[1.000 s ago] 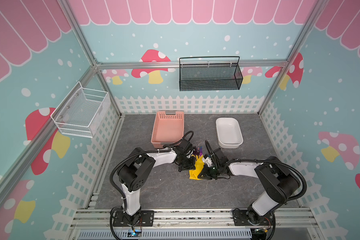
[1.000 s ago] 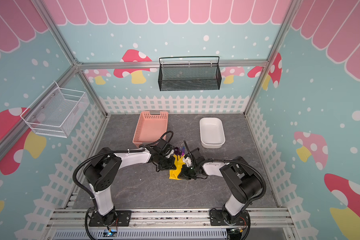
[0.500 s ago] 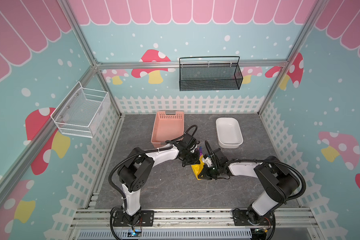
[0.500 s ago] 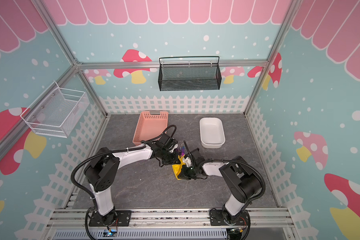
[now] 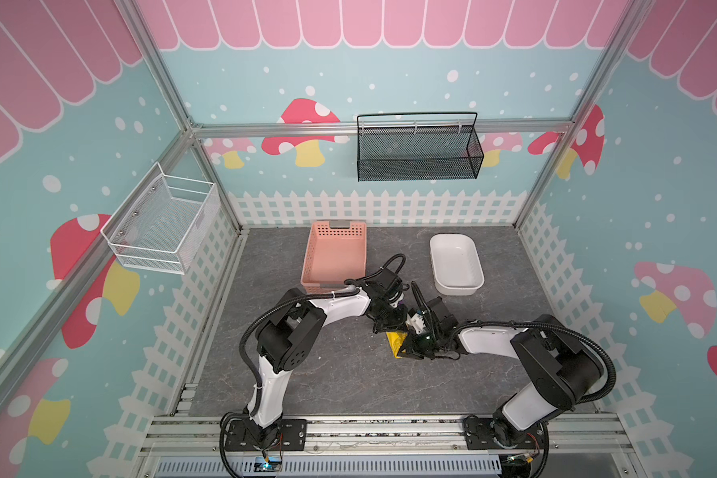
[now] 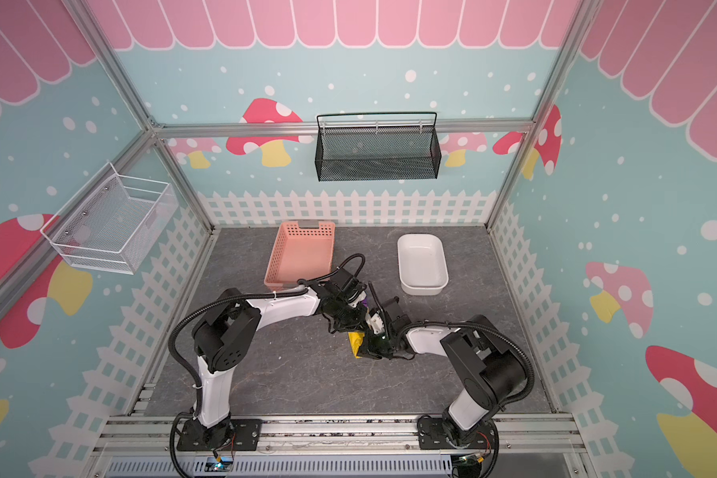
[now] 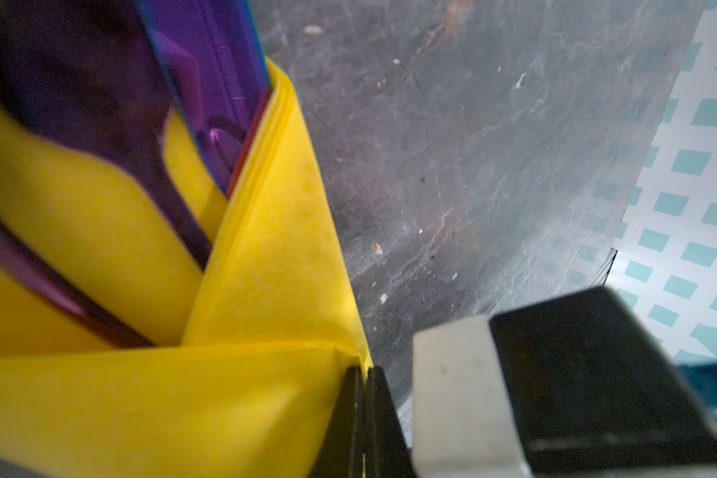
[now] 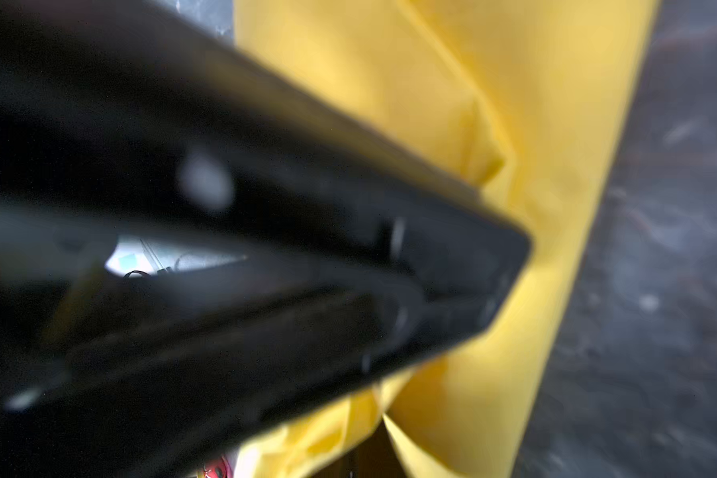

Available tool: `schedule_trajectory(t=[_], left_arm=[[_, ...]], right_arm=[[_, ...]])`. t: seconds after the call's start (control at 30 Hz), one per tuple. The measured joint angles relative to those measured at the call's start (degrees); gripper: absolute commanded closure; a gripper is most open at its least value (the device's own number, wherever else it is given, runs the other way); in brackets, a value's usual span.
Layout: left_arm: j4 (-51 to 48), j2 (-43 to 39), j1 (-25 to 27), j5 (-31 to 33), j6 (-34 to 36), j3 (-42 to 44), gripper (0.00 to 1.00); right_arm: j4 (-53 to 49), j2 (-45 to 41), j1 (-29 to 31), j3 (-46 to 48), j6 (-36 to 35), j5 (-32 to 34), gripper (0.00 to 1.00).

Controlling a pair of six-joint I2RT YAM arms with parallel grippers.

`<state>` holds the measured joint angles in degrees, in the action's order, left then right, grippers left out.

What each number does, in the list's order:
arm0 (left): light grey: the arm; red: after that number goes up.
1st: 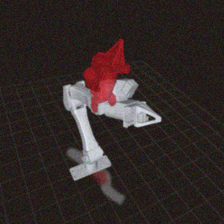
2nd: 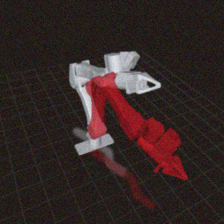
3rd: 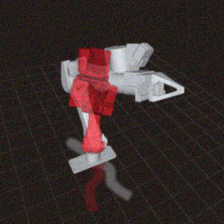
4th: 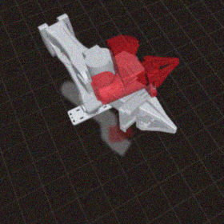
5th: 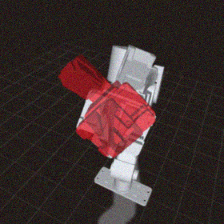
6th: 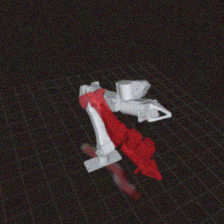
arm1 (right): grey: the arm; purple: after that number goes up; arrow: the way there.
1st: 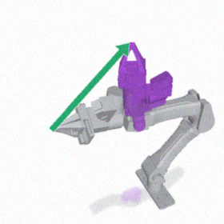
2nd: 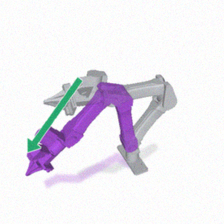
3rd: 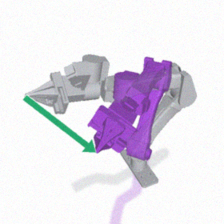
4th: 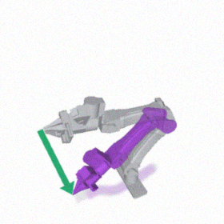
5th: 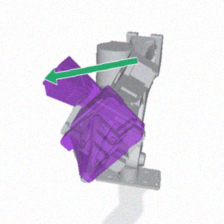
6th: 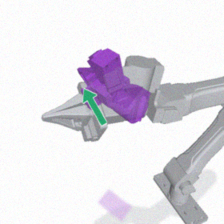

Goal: Place the utensils on the paper napkin and roll it up

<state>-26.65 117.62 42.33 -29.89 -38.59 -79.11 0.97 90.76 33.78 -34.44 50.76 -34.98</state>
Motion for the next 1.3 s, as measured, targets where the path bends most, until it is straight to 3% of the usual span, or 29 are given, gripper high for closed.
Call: schedule_trajectory(t=[0.4, 1.3], left_arm=[[0.85, 0.83, 0.15, -0.2, 0.33, -0.02, 1.0], [0.72, 1.2, 0.24, -0.35, 1.03, -0.35, 1.0]], right_arm=[[2.12, -9.68, -0.39, 6.64, 5.18, 0.52, 0.94], [11.23, -4.76, -3.52, 9.27, 7.98, -0.74, 0.95]])
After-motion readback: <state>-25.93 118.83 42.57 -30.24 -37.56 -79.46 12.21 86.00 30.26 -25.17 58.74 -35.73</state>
